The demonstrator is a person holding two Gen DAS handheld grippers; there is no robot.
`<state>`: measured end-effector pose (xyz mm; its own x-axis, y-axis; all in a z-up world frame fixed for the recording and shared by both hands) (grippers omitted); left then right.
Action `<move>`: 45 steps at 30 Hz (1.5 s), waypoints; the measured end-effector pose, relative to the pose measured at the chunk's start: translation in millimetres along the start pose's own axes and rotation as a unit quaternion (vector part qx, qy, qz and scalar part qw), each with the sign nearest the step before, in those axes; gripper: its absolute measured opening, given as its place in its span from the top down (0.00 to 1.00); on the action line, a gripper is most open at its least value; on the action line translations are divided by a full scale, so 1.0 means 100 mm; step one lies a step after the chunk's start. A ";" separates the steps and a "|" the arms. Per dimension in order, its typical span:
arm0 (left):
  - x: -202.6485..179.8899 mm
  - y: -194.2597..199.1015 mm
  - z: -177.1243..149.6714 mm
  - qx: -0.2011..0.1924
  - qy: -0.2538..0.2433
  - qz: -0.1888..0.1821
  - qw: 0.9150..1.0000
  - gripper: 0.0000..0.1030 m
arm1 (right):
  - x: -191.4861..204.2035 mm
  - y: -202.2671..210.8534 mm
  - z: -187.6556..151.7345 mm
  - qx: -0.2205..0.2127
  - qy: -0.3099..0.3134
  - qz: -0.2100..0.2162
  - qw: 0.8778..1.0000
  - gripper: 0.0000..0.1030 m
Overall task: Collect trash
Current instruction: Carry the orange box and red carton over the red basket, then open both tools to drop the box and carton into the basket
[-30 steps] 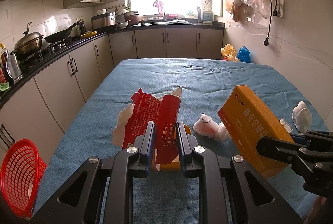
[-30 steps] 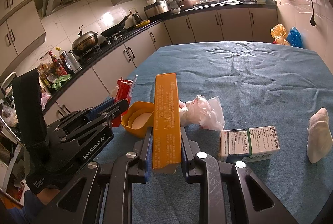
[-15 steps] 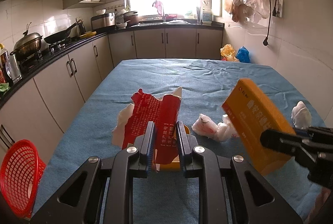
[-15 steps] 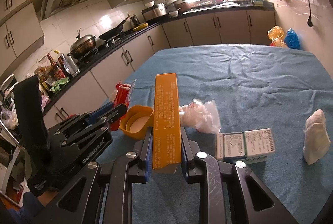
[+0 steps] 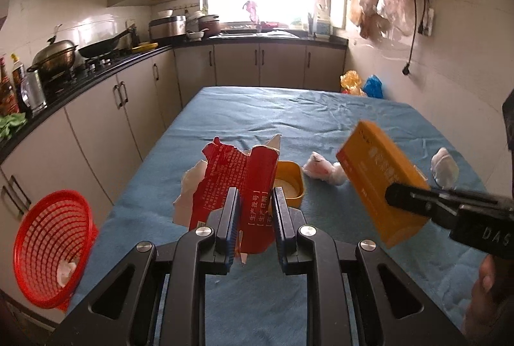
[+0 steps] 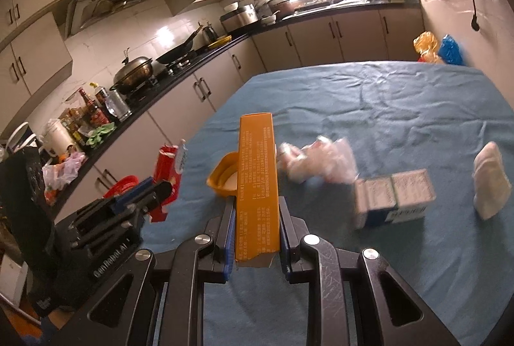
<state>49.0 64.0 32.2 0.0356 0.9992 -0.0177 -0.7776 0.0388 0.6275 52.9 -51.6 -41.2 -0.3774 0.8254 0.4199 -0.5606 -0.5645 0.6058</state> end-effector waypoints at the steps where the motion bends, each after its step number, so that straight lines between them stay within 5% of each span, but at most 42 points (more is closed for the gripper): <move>1: 0.03 0.04 0.00 -0.003 0.004 0.000 1.000 0.81 | 0.04 0.00 -0.02 0.002 0.000 0.004 1.000 0.77; 18: 1.14 0.47 -0.08 -0.019 0.104 0.031 0.994 0.81 | 1.13 -0.28 -0.03 0.041 0.055 0.058 0.996 0.77; 35: 2.60 0.75 -0.54 -0.020 0.222 0.085 0.971 0.81 | 2.46 -1.00 -0.11 0.098 0.108 0.129 0.981 0.76; 45: 2.89 0.58 -0.74 0.000 0.256 0.076 0.964 0.81 | 2.83 -1.46 -0.19 0.133 0.104 0.149 0.974 0.76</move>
<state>-32.2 355.5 5.2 -0.3928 0.8666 -0.3077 -0.7497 -0.1079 0.6529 13.6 264.6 -23.7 -0.6509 0.5922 0.4750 -0.2034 -0.7389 0.6424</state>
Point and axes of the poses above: each gripper's, at about its wrist camera, not at the fingertips, and y roughly against the way its jaws point, x to its left, z to its top, the point moved 9 cm from there along -y, roughly the way its jaws point, and after that the axes turned 5 degrees about x, right-handed, at the moved point
